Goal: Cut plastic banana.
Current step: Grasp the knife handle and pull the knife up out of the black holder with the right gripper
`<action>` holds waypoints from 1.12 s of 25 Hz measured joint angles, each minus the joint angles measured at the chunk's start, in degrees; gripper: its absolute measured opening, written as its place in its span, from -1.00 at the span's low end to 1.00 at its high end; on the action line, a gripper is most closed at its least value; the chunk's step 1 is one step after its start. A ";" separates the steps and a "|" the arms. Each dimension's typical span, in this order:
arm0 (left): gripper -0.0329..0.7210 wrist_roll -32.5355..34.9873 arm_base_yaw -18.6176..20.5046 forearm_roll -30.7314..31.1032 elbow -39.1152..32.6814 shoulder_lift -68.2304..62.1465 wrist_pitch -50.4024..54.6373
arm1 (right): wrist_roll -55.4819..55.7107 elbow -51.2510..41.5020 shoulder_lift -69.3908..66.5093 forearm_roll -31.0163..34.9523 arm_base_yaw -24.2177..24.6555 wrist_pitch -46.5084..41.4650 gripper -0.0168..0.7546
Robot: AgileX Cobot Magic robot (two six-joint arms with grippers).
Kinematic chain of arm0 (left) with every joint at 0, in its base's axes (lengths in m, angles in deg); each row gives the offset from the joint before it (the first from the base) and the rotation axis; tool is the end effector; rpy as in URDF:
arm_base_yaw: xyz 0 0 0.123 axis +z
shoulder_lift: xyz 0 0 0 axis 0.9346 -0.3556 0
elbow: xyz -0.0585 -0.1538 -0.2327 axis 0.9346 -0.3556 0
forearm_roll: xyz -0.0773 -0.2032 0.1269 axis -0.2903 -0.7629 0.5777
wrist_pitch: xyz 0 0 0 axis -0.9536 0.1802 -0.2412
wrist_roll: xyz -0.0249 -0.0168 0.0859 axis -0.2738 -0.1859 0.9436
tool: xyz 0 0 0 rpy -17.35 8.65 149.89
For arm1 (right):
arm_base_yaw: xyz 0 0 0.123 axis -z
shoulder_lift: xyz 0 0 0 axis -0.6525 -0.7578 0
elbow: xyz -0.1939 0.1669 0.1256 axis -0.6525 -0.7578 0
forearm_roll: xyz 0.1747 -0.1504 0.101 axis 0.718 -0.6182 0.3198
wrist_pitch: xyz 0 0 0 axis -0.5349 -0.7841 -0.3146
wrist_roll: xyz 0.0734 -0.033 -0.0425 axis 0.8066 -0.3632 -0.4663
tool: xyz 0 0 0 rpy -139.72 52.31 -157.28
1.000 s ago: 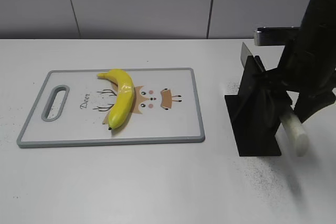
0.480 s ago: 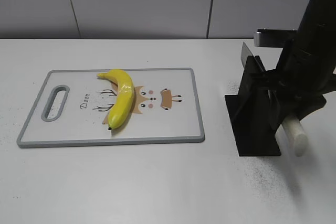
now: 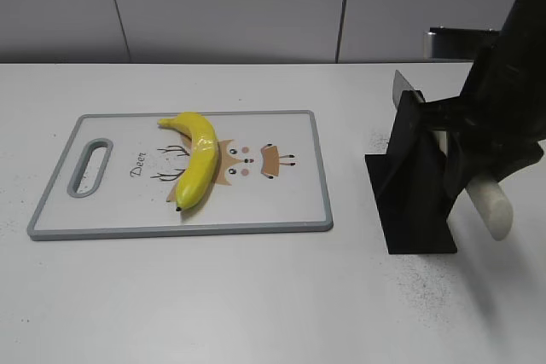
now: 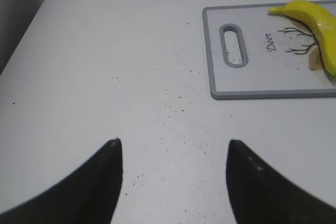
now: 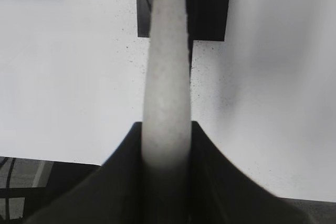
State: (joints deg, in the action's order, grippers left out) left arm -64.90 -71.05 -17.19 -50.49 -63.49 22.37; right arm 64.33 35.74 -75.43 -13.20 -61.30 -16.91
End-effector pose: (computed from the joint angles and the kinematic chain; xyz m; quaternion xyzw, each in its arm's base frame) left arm 0.0001 0.0000 0.2657 0.0551 0.8712 0.0148 0.4876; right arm 0.2813 0.1152 0.2423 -0.0108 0.9984 0.0555 0.0081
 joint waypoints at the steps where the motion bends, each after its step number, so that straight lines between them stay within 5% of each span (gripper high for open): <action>1: 0.64 0.00 0.00 0.00 0.00 0.00 0.00 | 0.00 0.00 0.98 0.00 0.00 0.00 -0.53; 20: 0.64 0.00 0.00 0.00 0.00 0.00 0.00 | -0.18 10.96 10.33 -2.45 0.00 -1.95 -0.53; 28: 0.62 2.00 0.00 -0.52 1.44 -5.90 -2.09 | -16.26 16.19 8.69 -2.76 0.00 -3.78 -0.53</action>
State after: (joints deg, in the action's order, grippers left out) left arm -62.89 -71.05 -17.71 -49.05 -69.39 20.28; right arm 48.08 51.93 -66.74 -15.97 -61.30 -20.69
